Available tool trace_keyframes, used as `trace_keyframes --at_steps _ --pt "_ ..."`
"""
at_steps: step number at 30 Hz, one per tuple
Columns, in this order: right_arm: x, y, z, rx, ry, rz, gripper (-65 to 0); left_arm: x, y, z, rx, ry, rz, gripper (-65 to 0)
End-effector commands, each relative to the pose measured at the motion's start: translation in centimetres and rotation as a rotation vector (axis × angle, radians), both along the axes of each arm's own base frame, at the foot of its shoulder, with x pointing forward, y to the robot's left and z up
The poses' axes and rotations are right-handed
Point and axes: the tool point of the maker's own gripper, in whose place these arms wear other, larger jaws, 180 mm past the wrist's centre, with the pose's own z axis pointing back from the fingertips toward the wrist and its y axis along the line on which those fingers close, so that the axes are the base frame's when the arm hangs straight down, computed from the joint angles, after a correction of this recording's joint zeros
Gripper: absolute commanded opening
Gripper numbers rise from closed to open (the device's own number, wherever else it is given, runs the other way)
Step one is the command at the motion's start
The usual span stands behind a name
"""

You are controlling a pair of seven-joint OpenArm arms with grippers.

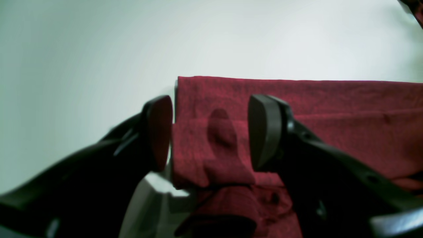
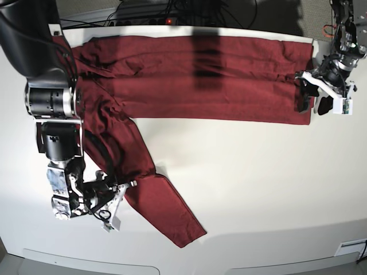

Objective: Fold the T-shirt properly
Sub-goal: 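Lift the sleeve with the right gripper and fold it over the shirt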

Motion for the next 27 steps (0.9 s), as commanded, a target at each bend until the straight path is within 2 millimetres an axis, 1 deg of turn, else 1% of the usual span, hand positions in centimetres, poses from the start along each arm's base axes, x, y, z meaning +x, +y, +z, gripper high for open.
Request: trace_keyframes --at_steps 1,3,5,7,10,15,18,22,24,27 --pt "1.4 0.8 2.4 0.023 -0.053 0.015 -65.0 0.8 0.3 1.5 0.003 -0.053 -0.005 -29.4" --pt "0.5 2.5 2.8 0.052 -0.025 0.05 -65.0 0.8 0.3 1.5 0.003 -0.052 -0.005 -29.4" --pt "-0.4 3.7 2.8 0.08 -0.017 0.075 -65.0 0.7 0.3 1.4 0.002 -0.051 -0.005 -29.4" --pt "-1.4 4.5 2.3 0.12 -0.006 0.081 -65.0 0.7 0.3 1.4 0.003 -0.051 -0.005 -29.4" --pt "-3.5 5.9 1.4 0.195 0.034 0.099 -65.0 0.8 0.4 1.5 0.009 -0.051 -0.007 -29.4" --pt "-6.8 7.9 1.2 0.286 0.052 0.149 -65.0 0.8 0.4 1.5 0.008 -0.051 -0.007 -29.4" --pt "-8.9 9.6 1.7 0.378 0.064 0.188 -65.0 0.8 0.4 1.5 0.008 -0.051 -0.007 -29.4" --pt "-12.0 11.9 3.1 0.484 0.075 0.281 -65.0 0.8 0.4 1.5 0.007 -0.051 -0.007 -29.4" --pt "-13.8 13.1 3.8 0.514 0.084 0.349 -65.0 0.8 0.4 1.5 0.007 -0.051 -0.007 -29.4" --pt "-15.8 14.4 4.4 0.523 0.069 0.419 -65.0 0.8 0.4 1.5 0.007 -0.05 -0.007 -29.4"
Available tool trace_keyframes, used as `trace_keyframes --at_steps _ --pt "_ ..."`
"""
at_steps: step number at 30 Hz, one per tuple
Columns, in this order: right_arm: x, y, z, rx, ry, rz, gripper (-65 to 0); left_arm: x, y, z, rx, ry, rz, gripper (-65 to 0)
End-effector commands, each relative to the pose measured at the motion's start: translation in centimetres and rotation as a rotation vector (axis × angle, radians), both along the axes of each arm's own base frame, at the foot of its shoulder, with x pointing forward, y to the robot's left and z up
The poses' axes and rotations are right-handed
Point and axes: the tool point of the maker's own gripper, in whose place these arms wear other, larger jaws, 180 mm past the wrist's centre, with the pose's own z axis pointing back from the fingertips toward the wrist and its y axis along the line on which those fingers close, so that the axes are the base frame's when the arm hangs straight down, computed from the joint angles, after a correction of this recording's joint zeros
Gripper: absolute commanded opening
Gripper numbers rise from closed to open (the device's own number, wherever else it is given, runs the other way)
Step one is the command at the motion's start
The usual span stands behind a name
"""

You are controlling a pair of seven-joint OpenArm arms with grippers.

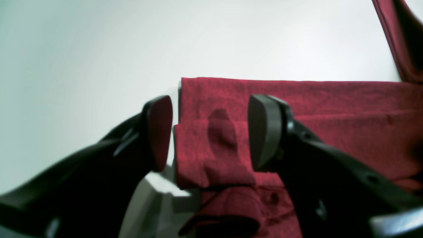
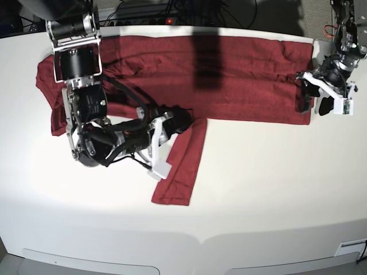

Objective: Fold the T-shirt properly
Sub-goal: 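Lift the sleeve with the right gripper and fold it over the shirt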

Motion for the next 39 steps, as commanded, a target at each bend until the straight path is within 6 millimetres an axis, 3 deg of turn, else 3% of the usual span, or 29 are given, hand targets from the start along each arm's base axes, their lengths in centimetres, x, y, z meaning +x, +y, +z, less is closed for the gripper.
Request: trace_keyframes --at_steps 1,15,24,27,29,35,39 --pt "0.4 0.4 1.4 0.026 -0.048 0.012 -65.0 0.8 0.3 1.4 0.004 -0.05 -0.006 -29.4" --pt "-3.5 4.1 1.7 0.141 -0.025 0.058 -65.0 0.7 0.3 1.4 0.003 -0.049 -0.006 -29.4" --pt "-3.6 4.9 0.5 0.093 -0.037 0.048 -65.0 0.7 0.3 1.3 0.004 -0.042 -0.007 -29.4" --pt "-3.9 5.2 0.4 0.093 -0.034 0.063 -47.5 0.7 0.3 1.3 0.004 -0.041 -0.007 -29.4" --pt "-4.3 5.6 0.5 0.101 -0.03 0.077 -39.7 0.7 0.3 1.3 0.004 -0.041 -0.007 -29.4" --pt "-5.1 7.0 2.3 0.21 -0.007 0.112 -38.0 0.7 0.3 1.3 0.005 -0.041 -0.007 -29.4" --pt "-3.7 6.6 2.5 0.175 -0.049 0.105 -38.0 0.7 0.3 1.3 0.004 -0.042 -0.007 -29.4"
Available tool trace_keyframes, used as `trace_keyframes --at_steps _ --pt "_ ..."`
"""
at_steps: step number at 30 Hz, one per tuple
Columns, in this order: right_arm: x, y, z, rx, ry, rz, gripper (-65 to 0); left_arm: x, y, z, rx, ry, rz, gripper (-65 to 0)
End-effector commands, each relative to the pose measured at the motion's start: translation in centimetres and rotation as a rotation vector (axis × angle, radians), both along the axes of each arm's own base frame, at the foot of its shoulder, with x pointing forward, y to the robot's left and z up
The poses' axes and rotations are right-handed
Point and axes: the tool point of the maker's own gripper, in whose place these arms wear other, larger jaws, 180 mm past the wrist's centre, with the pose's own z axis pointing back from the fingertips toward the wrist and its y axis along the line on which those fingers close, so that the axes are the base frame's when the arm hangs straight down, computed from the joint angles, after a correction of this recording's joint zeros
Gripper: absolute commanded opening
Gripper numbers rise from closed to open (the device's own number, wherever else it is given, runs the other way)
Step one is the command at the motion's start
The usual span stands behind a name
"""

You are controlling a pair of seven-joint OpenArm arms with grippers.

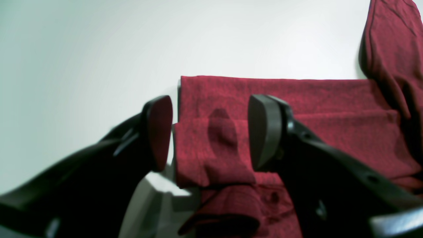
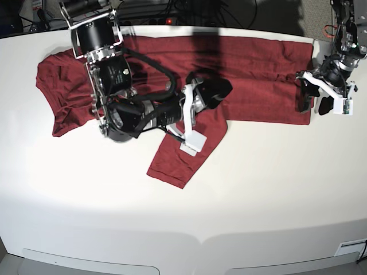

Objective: Fold the T-shirt properly
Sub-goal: 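Lift the sleeve with the right gripper and fold it over the shirt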

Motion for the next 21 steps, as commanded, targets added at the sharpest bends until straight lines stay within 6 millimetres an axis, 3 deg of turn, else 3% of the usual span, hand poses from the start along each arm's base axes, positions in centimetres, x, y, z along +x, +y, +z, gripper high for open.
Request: trace_keyframes --at_steps 1,6,10,14,21 --pt "1.8 0.0 1.4 0.011 -0.069 -0.025 -38.0 0.7 0.3 1.4 0.003 -0.049 -0.005 -29.4" --pt "7.7 -3.4 0.8 -0.14 -0.257 -0.225 -38.0 0.7 0.3 1.4 0.002 -0.048 -0.005 -29.4" --pt "10.9 -6.1 1.0 -0.194 -0.36 -0.361 -38.0 0.8 0.2 1.5 -0.014 -0.05 -0.001 -29.4" --pt "13.4 -8.7 0.2 -0.262 -0.353 -0.489 -38.0 0.8 0.2 1.5 -0.021 -0.052 0.001 -29.4" --pt "17.4 -10.6 -1.7 -0.344 -0.272 -0.527 -38.0 0.5 0.1 1.1 -0.018 -0.029 -0.002 -29.4"
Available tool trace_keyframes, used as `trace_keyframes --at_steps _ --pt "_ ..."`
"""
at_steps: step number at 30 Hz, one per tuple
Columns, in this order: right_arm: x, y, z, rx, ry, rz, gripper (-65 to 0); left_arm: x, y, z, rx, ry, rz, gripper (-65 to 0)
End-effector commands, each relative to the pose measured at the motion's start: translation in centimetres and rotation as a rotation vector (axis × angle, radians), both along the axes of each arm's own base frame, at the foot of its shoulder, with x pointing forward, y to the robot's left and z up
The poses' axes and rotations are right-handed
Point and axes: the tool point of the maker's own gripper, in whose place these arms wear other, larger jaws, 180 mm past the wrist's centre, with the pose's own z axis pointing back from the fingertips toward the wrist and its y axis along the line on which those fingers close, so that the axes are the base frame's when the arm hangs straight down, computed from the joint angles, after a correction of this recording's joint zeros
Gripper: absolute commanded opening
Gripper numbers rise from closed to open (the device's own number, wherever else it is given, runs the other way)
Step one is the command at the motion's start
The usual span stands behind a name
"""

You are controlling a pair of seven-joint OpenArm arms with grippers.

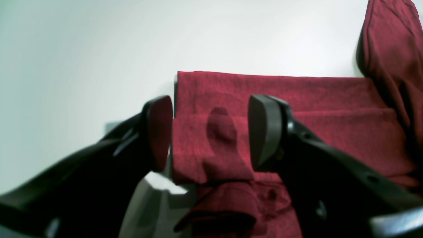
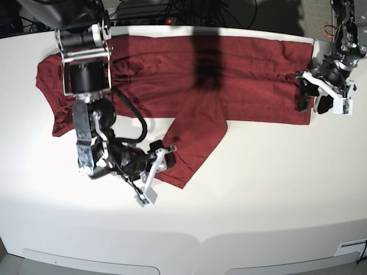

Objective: Fold the T-shirt properly
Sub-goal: 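Lift the sleeve with the right gripper and fold it over the shirt, then drag the sleeve across the shirt toward the left gripper, then release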

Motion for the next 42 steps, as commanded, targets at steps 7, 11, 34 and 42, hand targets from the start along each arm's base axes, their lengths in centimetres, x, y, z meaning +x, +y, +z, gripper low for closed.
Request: trace_keyframes --at_steps 7,11,34,42 --pt "4.5 -2.8 0.2 -0.098 0.017 -0.093 -38.0 0.6 0.3 1.2 0.002 -0.041 -0.006 -29.4" --pt "4.8 -3.7 -1.4 -0.131 0.076 -0.116 -38.0 0.6 0.3 1.2 0.002 -0.041 -0.006 -29.4" --pt "5.7 -3.5 -3.0 -0.099 0.038 -0.177 -38.1 0.6 0.3 1.2 0.002 -0.041 -0.006 -29.4" --pt "5.5 -1.1 -3.1 -0.071 0.046 -0.15 -47.1 0.5 0.3 1.1 0.004 -0.032 -0.007 -29.4"
